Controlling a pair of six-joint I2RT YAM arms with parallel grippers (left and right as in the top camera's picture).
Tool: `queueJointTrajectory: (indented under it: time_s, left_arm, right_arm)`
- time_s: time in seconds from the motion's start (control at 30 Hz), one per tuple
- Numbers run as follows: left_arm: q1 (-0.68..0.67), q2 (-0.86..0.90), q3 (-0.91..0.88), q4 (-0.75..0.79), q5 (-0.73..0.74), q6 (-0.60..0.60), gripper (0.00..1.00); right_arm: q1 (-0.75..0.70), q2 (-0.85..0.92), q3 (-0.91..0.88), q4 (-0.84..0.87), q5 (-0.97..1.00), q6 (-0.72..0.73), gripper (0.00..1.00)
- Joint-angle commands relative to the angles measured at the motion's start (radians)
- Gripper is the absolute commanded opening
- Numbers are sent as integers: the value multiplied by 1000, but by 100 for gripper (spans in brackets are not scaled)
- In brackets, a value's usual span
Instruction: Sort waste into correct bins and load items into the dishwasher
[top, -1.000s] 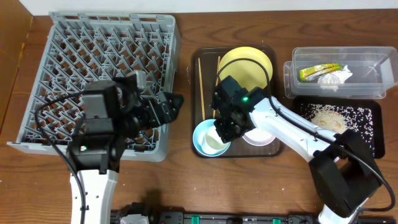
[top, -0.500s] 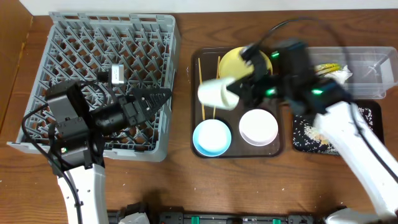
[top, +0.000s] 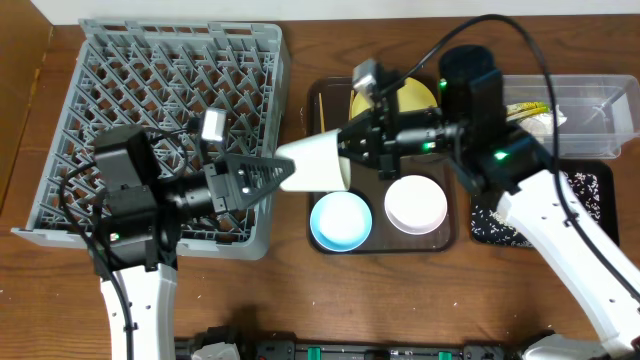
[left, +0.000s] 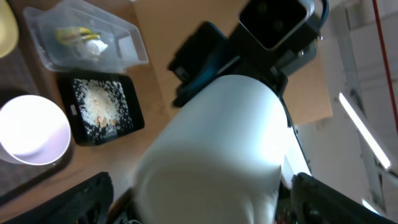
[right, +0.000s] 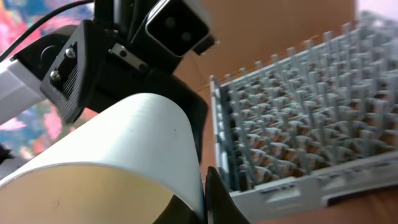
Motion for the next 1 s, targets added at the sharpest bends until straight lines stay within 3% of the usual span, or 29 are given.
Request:
queueJointTrajectory:
  time_s: [0.0, 0.37, 0.43, 0.53, 0.77, 0.97]
  left_arm:
    - [-25, -2, 21, 13, 27, -9, 89]
    - [-62, -2, 21, 13, 27, -16, 64]
    - [-62, -2, 21, 13, 27, -18, 63]
    - [-62, -2, 21, 13, 27, -64, 75]
    - [-62, -2, 21, 13, 28, -84, 77]
    - [-62, -1, 21, 14, 27, -83, 65]
  right_arm:
    - [40, 35, 6, 8, -37, 22, 1]
    - [63, 77, 6, 59, -25, 23, 1]
    - [63, 77, 6, 59, -8, 24, 1]
    - [63, 77, 6, 64, 20, 38, 1]
    - [50, 77, 6, 98, 23, 57, 1]
    - [48, 77, 6, 97, 23, 60, 1]
